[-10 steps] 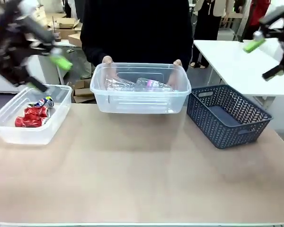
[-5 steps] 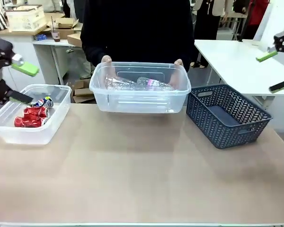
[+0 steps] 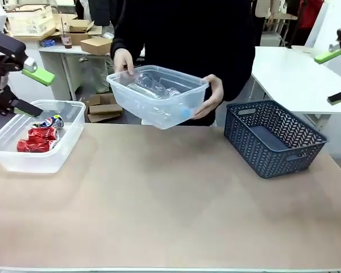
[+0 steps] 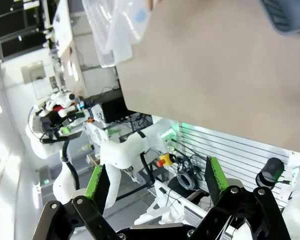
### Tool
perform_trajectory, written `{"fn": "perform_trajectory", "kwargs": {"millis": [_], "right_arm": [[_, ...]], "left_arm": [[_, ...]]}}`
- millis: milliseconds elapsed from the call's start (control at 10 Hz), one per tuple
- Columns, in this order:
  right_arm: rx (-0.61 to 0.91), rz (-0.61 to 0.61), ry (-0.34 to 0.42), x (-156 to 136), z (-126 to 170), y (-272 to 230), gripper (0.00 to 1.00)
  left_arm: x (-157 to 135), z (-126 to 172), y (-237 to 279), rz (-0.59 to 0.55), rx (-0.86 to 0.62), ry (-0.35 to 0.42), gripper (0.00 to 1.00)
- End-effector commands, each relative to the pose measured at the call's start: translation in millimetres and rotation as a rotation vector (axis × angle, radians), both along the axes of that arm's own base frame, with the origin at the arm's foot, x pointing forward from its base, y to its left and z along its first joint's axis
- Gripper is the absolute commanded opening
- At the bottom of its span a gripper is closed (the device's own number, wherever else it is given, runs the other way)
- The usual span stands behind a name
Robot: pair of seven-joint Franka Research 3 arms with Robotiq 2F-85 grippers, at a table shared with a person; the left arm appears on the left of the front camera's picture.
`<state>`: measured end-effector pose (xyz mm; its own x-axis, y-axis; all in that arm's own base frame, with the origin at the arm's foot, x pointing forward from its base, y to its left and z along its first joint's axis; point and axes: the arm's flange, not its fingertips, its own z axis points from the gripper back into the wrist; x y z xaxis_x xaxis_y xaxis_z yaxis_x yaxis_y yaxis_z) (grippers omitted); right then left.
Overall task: Sort the waste into each basket.
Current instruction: Release the Organizing box you were holding.
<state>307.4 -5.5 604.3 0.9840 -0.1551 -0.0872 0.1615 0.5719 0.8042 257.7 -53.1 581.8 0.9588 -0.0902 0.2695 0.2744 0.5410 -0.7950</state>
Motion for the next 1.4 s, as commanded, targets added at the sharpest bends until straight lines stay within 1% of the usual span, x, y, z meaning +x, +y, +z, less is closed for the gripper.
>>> {"fn": "perform_trajectory", "kwargs": {"millis": [0, 1300], "right_arm": [[0.021, 0.017, -0.024, 2.6, -1.1, -0.9, 1.0], [0.021, 0.017, -0.024, 2.6, -1.1, -0.9, 1.0]], "left_arm": [[-0.3, -0.7, 2.6, -0.01, -0.021, 0.004, 1.0], [-0.3, -0.7, 2.6, -0.01, -0.021, 0.004, 1.0]]}}
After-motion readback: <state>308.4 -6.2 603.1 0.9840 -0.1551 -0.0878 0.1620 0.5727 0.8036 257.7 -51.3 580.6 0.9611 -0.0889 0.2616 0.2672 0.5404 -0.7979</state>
